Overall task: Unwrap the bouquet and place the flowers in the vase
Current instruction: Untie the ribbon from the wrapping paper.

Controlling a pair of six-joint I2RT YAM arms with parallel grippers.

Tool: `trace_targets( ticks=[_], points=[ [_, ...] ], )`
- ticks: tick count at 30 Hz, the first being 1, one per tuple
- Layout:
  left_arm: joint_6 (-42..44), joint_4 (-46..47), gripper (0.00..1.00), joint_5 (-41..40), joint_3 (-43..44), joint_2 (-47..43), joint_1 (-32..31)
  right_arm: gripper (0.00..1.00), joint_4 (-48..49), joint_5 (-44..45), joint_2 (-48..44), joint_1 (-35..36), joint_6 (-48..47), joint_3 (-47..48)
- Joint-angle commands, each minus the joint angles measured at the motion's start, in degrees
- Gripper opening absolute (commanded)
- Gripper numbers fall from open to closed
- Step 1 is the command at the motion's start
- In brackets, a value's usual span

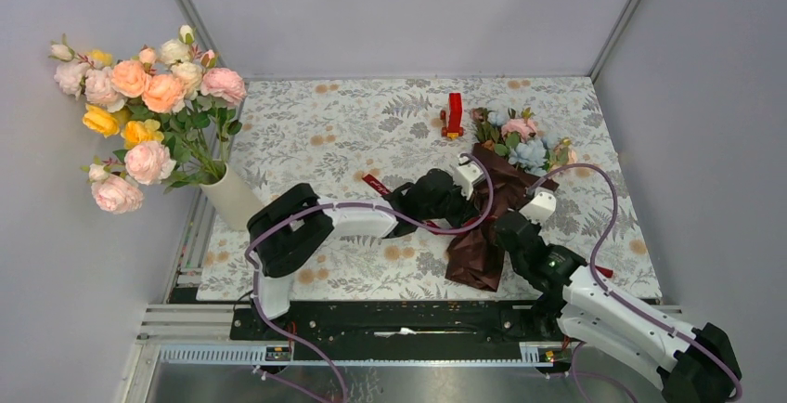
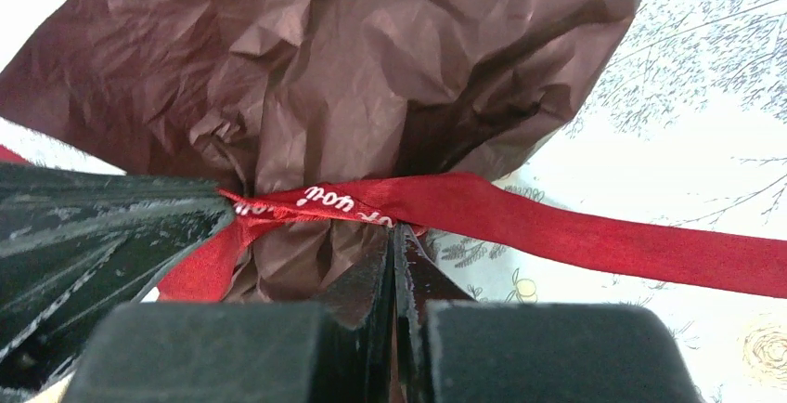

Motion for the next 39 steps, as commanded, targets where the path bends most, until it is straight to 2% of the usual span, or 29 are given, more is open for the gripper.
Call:
trace_targets(
  ticks=[1, 8, 25, 27, 35, 39],
  points=[
    [0.4, 2.1, 0.0, -3.9, -1.5, -4.2, 1.1, 0.0, -1.1, 0.0, 0.1, -3.4, -1.6, 3.2],
    [-3.0, 4.8, 0.0, -2.9, -4.5, -5.9, 4.6, 0.0, -1.1, -4.9, -2.3, -9.1, -2.6, 1.9],
    [-7.3, 6.1, 0.0, 0.7, -6.5, -5.6, 8.1, 0.01, -1.0, -8.7, -1.5, -11.4, 0.3, 0.2],
    [-7.1, 6.5, 0.0, 2.3, -6.6, -5.2, 8.2, 0.05, -1.1, -9.6, -1.8, -11.3, -0.2, 0.3],
    [-6.9, 7.2, 0.0, 5.6, -6.8, -5.2, 8.2, 0.36, -1.3, -16.6, -9.3, -11.3, -4.1, 1.0],
    [-6.6, 6.5, 0.0, 5.6, -6.6, -5.4, 8.2, 0.43, -1.2, -19.7, -11.9, -11.4, -5.8, 1.5]
  ],
)
